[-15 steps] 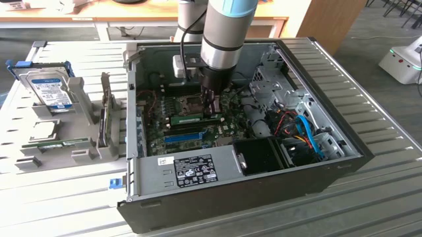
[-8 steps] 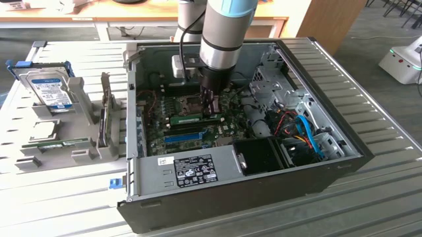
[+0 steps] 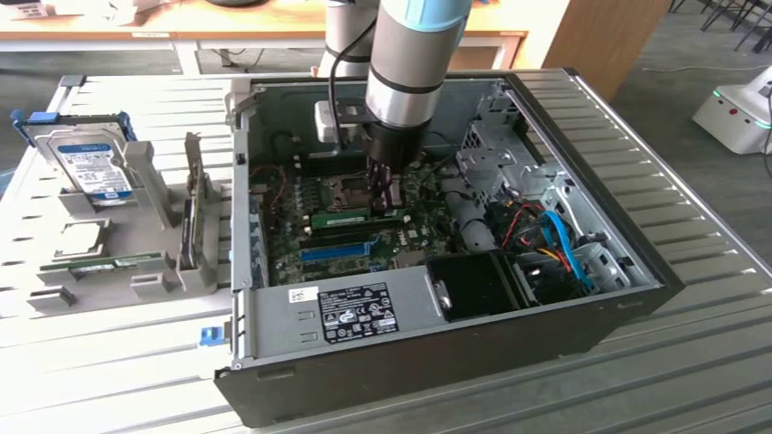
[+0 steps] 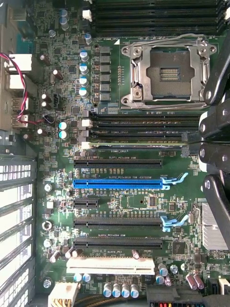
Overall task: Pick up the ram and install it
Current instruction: 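Insert the ram into the slot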
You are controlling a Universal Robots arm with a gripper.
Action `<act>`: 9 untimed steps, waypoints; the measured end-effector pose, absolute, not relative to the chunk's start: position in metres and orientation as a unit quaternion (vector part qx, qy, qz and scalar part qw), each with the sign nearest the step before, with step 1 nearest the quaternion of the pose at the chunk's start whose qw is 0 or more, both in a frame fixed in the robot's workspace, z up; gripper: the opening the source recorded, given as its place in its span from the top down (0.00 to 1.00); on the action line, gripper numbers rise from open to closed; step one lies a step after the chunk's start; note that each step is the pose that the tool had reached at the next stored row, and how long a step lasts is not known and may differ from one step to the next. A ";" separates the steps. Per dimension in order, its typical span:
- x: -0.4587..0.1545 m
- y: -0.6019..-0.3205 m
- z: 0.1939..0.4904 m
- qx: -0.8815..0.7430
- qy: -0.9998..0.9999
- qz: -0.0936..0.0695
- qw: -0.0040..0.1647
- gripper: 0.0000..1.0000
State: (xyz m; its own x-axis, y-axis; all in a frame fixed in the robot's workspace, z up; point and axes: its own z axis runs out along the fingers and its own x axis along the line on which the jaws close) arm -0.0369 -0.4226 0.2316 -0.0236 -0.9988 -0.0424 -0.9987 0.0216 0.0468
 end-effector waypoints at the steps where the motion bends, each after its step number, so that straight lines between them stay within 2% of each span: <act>1: -0.037 -0.423 0.232 0.699 -0.715 -0.032 0.001 0.88; 9: -0.037 -0.423 0.230 0.699 -0.715 -0.032 0.001 0.88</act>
State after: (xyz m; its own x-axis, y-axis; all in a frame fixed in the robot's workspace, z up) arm -0.0369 -0.4227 0.2304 -0.0240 -0.9988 -0.0423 -0.9987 0.0220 0.0469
